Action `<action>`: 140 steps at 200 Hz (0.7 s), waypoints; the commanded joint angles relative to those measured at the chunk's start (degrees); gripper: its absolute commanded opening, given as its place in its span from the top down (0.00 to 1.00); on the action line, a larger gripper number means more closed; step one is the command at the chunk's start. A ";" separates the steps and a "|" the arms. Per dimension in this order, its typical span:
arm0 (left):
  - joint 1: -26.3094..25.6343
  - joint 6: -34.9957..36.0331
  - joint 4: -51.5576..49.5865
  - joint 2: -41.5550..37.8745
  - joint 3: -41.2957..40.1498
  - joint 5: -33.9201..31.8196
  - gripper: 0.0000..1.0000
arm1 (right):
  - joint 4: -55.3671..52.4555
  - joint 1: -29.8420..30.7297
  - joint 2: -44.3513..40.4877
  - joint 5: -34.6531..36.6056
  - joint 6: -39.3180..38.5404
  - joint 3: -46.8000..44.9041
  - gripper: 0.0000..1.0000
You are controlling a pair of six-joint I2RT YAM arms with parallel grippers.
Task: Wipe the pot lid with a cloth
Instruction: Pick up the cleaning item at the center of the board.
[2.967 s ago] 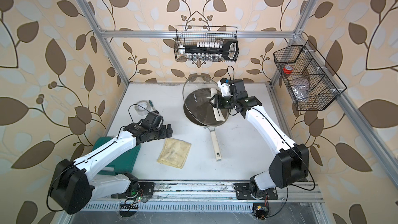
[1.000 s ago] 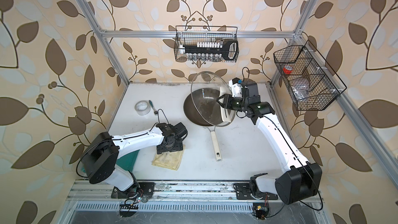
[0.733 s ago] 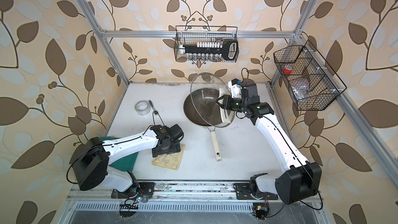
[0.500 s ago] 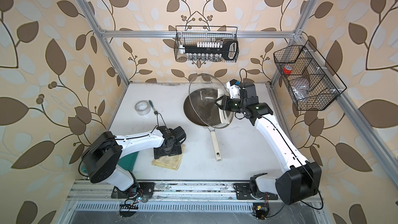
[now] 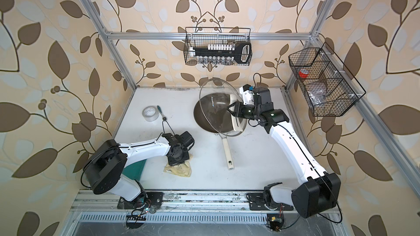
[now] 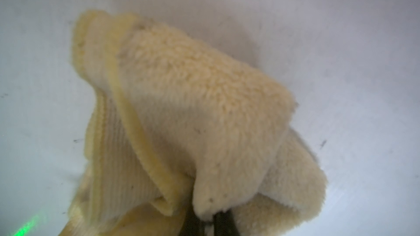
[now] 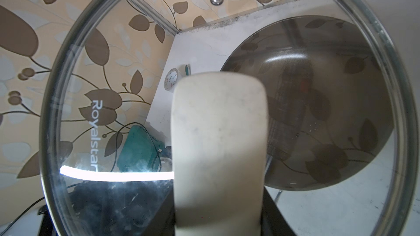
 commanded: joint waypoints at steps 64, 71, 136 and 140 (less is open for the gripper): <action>4.96 5.73 5.58 -24.26 -5.02 -4.14 1.00 | 14.66 -3.72 -5.06 -13.63 9.23 0.96 1.00; 7.02 6.12 6.53 -26.95 -4.63 -2.11 1.00 | 16.90 -4.11 -4.92 -15.89 11.35 0.22 1.00; 16.11 12.57 15.49 -29.91 12.23 15.36 1.00 | 37.08 -4.72 -1.14 -31.82 30.98 -3.97 1.00; 16.11 12.25 17.22 -29.29 12.92 17.01 1.00 | 39.71 -4.71 -0.71 -32.61 33.45 -4.61 1.00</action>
